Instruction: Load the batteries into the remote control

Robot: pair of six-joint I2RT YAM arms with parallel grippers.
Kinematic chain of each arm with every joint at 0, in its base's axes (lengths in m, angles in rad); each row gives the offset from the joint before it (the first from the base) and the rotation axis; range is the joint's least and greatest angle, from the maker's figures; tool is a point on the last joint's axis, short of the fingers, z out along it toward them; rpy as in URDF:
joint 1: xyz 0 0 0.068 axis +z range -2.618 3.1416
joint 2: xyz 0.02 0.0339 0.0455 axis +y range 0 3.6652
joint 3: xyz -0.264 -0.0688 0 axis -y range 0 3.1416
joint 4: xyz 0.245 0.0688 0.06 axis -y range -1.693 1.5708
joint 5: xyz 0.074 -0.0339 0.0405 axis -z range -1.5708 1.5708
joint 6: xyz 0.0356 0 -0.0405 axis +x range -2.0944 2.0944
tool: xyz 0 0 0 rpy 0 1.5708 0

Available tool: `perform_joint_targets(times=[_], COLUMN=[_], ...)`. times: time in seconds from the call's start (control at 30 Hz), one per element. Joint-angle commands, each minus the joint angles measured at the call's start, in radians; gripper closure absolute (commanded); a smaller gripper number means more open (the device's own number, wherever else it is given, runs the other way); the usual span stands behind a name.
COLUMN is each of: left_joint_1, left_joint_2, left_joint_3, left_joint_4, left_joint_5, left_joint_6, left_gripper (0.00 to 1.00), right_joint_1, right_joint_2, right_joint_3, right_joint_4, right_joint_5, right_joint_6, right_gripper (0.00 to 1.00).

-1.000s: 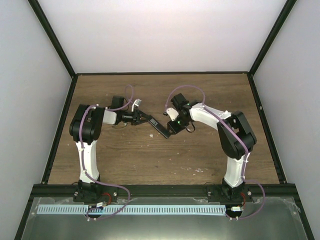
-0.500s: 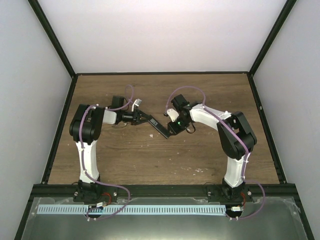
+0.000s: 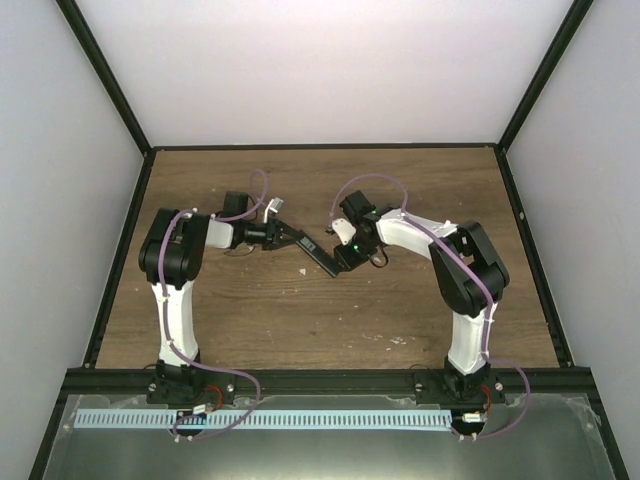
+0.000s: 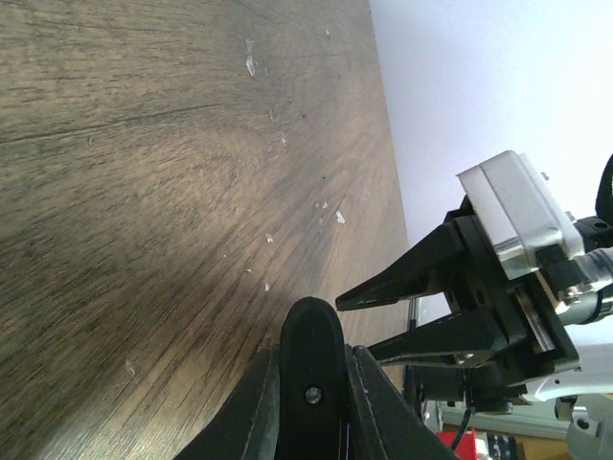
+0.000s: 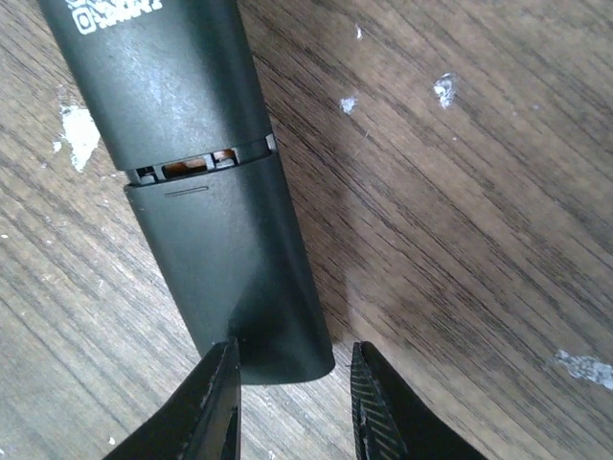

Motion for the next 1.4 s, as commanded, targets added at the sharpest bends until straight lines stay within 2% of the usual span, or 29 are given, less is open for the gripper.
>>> perform_joint_targets(times=[0.0, 1.07, 1.23, 1.37], left_joint_1=[-0.006, -0.008, -0.019, -0.037], left_joint_2=[0.021, 0.024, 0.032, 0.046], left_joint_3=[0.003, 0.017, 0.045, 0.097], left_joint_4=[0.011, -0.012, -0.074, -0.225], left_joint_5=[-0.052, -0.032, 0.016, 0.037], left_joint_6=[0.041, 0.058, 0.105, 0.215], left_gripper=[1.00, 1.00, 1.00, 1.00], right_joint_1=[0.016, 0.018, 0.001, -0.004], right_joint_2=[0.037, 0.135, 0.142, 0.147], right_joint_3=[0.025, 0.053, 0.050, 0.056], right_joint_4=[0.020, 0.088, 0.101, 0.103], right_joint_5=[0.024, -0.010, -0.017, -0.016], right_joint_6=[-0.003, 0.001, 0.003, -0.004], right_gripper=[0.75, 0.81, 0.81, 0.81])
